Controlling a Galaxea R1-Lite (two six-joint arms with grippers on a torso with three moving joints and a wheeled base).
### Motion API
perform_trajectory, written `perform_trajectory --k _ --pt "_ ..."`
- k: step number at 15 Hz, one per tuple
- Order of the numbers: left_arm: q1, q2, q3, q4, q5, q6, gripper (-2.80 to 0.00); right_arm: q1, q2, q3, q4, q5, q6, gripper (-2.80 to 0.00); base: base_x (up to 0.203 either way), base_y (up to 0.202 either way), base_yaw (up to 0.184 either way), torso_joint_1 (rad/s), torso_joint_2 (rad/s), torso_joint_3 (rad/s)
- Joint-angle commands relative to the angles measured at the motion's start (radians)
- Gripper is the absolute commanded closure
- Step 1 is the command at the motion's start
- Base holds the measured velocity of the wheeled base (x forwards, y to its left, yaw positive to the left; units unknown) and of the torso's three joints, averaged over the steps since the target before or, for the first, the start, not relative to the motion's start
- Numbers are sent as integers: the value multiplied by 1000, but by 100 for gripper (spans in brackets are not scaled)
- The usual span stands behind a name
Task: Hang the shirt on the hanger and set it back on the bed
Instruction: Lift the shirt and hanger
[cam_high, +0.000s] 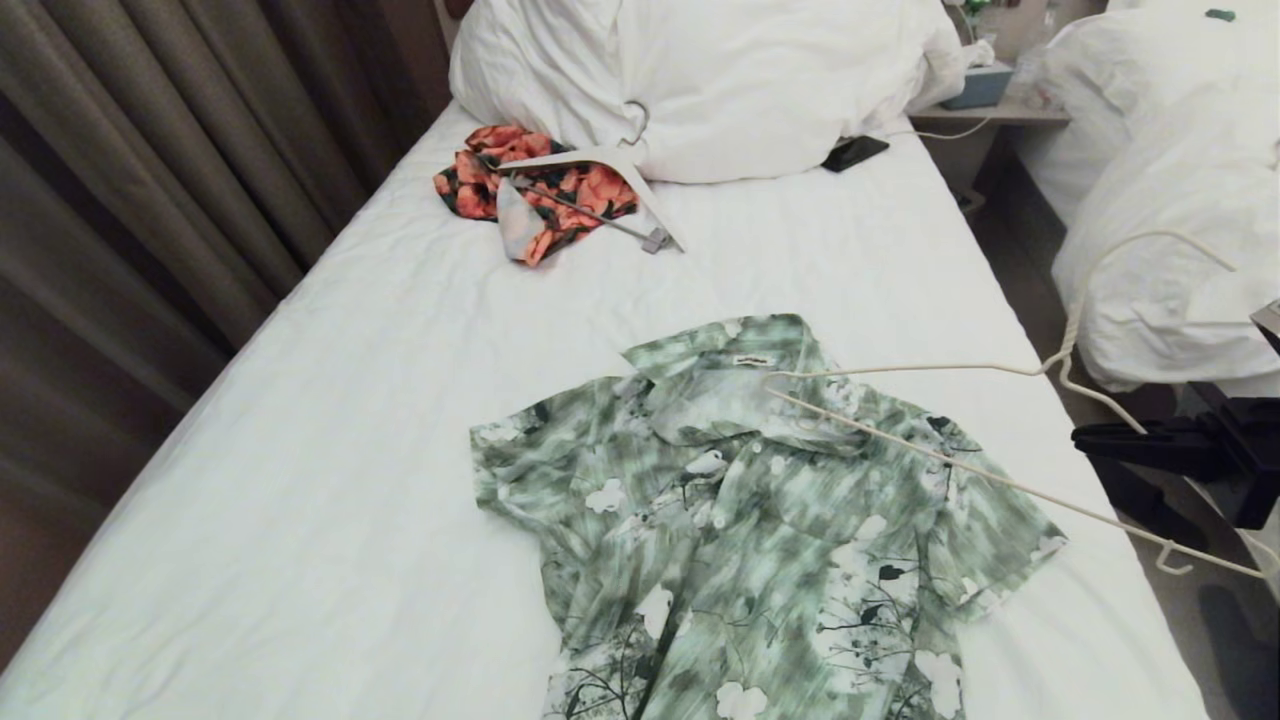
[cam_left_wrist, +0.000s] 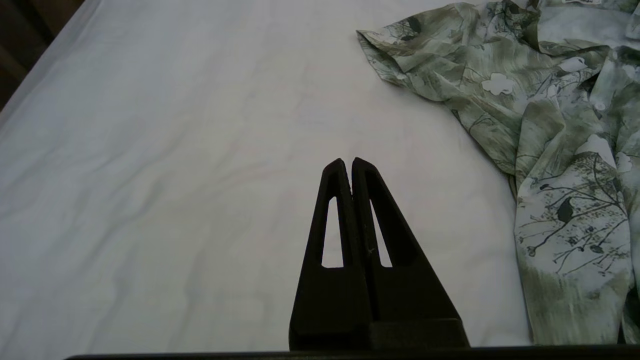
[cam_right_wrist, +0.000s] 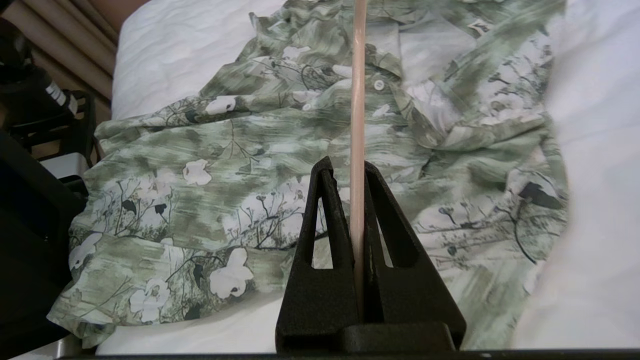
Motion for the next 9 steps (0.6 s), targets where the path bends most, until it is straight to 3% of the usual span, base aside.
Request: perform_trajectory --k 1,3,5,9 --pt "0 -2 0 0 3 -12 0 7 21 -6 -1 11 -6 0 0 0 0 0 0 0" --pt "0 -2 0 0 3 -12 0 7 11 -22 1 52 -4 0 0 0 0 0 0 0" --pt "0 -2 0 2 -4 27 0 -1 -14 -23 2 116 4 0 0 0 0 0 0 0" --pt "-1 36 -5 11 -43 102 0 -54 -67 6 -1 134 11 0 0 0 0 0 0 0"
